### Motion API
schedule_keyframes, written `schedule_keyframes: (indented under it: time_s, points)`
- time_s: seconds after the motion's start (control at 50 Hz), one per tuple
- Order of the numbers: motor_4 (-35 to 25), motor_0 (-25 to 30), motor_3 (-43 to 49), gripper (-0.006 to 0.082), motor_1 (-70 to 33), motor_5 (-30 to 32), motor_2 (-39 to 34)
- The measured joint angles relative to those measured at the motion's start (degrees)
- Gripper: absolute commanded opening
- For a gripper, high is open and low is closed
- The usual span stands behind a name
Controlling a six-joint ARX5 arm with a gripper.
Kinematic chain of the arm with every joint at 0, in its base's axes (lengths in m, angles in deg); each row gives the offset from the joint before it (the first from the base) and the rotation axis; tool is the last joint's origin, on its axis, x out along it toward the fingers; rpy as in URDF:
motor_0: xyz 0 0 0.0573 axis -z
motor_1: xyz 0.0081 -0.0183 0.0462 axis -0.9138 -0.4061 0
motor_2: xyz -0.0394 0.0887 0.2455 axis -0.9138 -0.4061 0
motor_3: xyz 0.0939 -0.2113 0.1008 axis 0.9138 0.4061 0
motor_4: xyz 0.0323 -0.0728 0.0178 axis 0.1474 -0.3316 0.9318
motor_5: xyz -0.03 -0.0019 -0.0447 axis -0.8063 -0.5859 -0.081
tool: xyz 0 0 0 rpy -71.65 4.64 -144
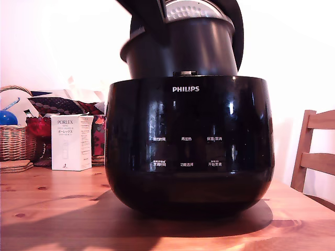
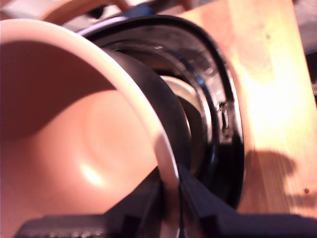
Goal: Place the pot you are holding inside the rice cooker
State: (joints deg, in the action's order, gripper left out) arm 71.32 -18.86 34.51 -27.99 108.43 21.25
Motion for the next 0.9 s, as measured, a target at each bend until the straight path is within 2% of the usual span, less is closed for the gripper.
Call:
schedule_keyframes:
  time_s: [0.24,0.56,0.9]
  points:
    - [1.5,0.1,1.5,-0.0024,-0.1,4.8,0.0]
    - [1.8,0.1,2.2,-0.0024,-0.3,5.8,0.2]
    - [2.1,0.4,3.3,-0.0024,-5.4,6.3,1.1]
